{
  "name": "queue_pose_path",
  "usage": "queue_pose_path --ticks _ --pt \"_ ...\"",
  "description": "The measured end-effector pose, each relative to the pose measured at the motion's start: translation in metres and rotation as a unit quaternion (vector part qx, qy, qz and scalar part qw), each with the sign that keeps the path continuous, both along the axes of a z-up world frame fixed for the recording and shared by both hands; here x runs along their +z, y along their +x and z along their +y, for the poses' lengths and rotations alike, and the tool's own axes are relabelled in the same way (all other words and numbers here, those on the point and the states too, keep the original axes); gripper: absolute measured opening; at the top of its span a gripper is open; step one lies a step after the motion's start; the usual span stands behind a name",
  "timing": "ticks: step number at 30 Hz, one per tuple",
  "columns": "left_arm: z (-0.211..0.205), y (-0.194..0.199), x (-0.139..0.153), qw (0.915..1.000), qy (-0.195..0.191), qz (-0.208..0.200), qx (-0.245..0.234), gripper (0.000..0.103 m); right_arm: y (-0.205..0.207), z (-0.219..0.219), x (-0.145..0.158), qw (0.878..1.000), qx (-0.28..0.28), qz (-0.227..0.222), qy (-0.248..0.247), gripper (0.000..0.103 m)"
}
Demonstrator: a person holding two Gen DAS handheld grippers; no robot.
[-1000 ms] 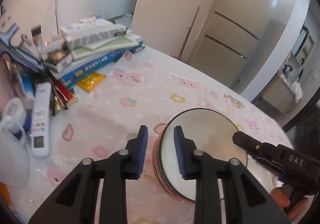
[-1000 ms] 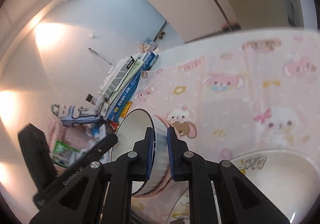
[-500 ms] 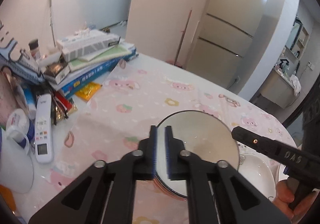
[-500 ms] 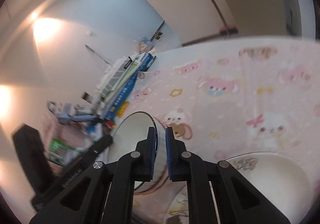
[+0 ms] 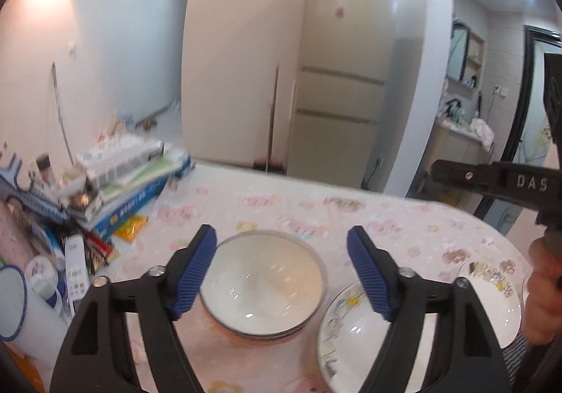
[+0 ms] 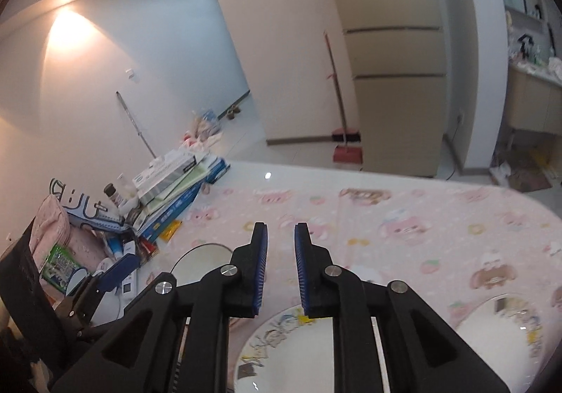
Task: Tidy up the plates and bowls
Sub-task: 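Move both grippers back and toward the white cartoon-rimmed plate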
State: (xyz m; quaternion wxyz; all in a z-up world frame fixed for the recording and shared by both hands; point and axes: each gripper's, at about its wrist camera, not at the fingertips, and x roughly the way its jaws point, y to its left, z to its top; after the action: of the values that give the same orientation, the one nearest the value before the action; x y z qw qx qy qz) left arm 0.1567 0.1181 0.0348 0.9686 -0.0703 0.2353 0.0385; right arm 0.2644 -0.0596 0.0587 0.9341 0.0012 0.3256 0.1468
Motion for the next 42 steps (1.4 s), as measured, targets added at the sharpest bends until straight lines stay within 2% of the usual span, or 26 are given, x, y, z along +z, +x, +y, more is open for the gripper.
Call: queue_pose_path --ticks 3,5,7,9,11,17,19,22,24,25,26,27,28,30,32,34,39,40,42 --pt "-0.013 -0.016 0.014 0.9983 0.019 -0.054 0.004 0.100 -0.040 -0.016 0.030 0.996 -0.007 -0.085 -0.022 0.017" --pt "-0.020 -0.027 0.020 0.9958 0.029 -0.087 0.001 0.103 -0.064 -0.025 0.040 0.993 0.003 -0.115 -0.022 0.017" --pt "-0.025 -0.035 0.024 0.9942 0.038 -0.101 -0.002 0.103 -0.083 -0.033 0.044 0.991 0.007 -0.131 -0.016 0.017" --pt "-0.031 -0.041 0.026 0.9943 0.043 -0.098 -0.006 0.103 -0.098 -0.045 0.043 0.991 0.003 -0.134 -0.004 0.031" --pt "-0.035 -0.046 0.026 0.9944 0.040 -0.096 -0.018 0.103 -0.107 -0.056 0.038 0.991 -0.005 -0.133 0.003 0.036" --pt "-0.051 -0.055 0.010 0.9952 0.034 -0.081 -0.044 0.103 -0.116 -0.080 0.009 0.993 -0.017 -0.119 -0.017 0.037" --pt "-0.053 -0.055 0.002 0.9956 0.035 -0.080 -0.036 0.103 -0.113 -0.086 -0.003 0.994 -0.022 -0.108 -0.012 0.037" --pt "-0.059 -0.058 -0.006 0.9915 0.073 -0.108 0.002 0.103 -0.110 -0.098 -0.021 0.995 -0.031 -0.092 -0.006 0.037" --pt "-0.055 -0.058 -0.011 0.9912 0.069 -0.112 -0.004 0.103 -0.110 -0.104 -0.031 0.995 -0.038 -0.092 -0.009 0.038" --pt "-0.053 -0.059 -0.015 0.9915 0.059 -0.115 -0.012 0.103 -0.111 -0.108 -0.036 0.994 -0.047 -0.099 -0.012 0.041" --pt "-0.051 -0.061 -0.020 0.9911 0.054 -0.121 -0.017 0.103 -0.111 -0.108 -0.038 0.993 -0.053 -0.104 -0.013 0.050" --pt "-0.052 -0.062 -0.023 0.9902 0.058 -0.126 -0.015 0.103 -0.113 -0.112 -0.041 0.991 -0.063 -0.115 -0.011 0.060" --pt "-0.053 -0.063 -0.025 0.9890 0.066 -0.132 -0.011 0.103 -0.112 -0.111 -0.041 0.990 -0.066 -0.120 -0.010 0.063" --pt "-0.059 -0.065 -0.027 0.9857 0.085 -0.145 -0.007 0.103 -0.111 -0.109 -0.042 0.989 -0.069 -0.128 -0.020 0.066" --pt "-0.066 -0.064 -0.030 0.9829 0.107 -0.149 -0.014 0.103 -0.111 -0.107 -0.043 0.988 -0.072 -0.130 -0.038 0.074" --pt "-0.073 -0.063 -0.032 0.9814 0.122 -0.147 -0.017 0.103 -0.113 -0.103 -0.045 0.985 -0.078 -0.140 -0.058 0.074" --pt "-0.076 -0.064 -0.034 0.9807 0.124 -0.149 -0.021 0.103 -0.118 -0.097 -0.040 0.980 -0.089 -0.161 -0.079 0.080" --pt "-0.074 -0.063 -0.034 0.9814 0.120 -0.148 -0.021 0.103 -0.120 -0.097 -0.038 0.979 -0.091 -0.166 -0.078 0.085" --pt "-0.072 -0.063 -0.033 0.9806 0.122 -0.153 -0.001 0.103 -0.125 -0.098 -0.036 0.976 -0.092 -0.182 -0.080 0.103"
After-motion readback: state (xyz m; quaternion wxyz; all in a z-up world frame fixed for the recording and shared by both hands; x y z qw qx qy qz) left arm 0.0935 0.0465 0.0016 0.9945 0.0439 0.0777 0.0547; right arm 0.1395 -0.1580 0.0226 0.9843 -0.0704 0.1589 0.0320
